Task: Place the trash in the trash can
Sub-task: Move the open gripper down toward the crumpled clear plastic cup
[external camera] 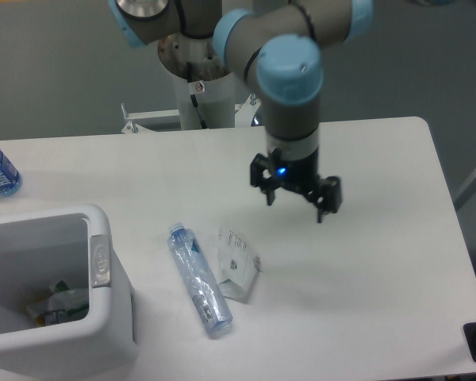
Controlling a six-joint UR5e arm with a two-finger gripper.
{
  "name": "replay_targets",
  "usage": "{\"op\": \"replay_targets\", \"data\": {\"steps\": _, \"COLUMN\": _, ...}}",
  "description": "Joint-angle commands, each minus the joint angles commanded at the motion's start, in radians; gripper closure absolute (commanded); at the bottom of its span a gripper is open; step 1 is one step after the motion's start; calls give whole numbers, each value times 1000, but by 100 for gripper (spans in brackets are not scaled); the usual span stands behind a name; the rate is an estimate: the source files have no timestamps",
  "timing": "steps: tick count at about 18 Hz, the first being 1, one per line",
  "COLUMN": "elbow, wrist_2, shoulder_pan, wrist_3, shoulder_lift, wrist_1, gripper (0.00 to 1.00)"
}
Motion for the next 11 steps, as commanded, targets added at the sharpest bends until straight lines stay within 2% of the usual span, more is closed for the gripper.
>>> {"op": "replay_targets", "data": {"steps": 3, "elbow": -25, "wrist_2": -2, "shoulder_pan": -18, "wrist_3": 8, "shoulder_lift": -14, "wrist_1": 23, "gripper": 0}}
{"op": "replay_targets", "data": {"steps": 11, "elbow": -95, "wrist_2": -2, "shoulder_pan": -43, "wrist_3": 9, "shoulder_lift": -51, "wrist_1": 34, "gripper": 0}}
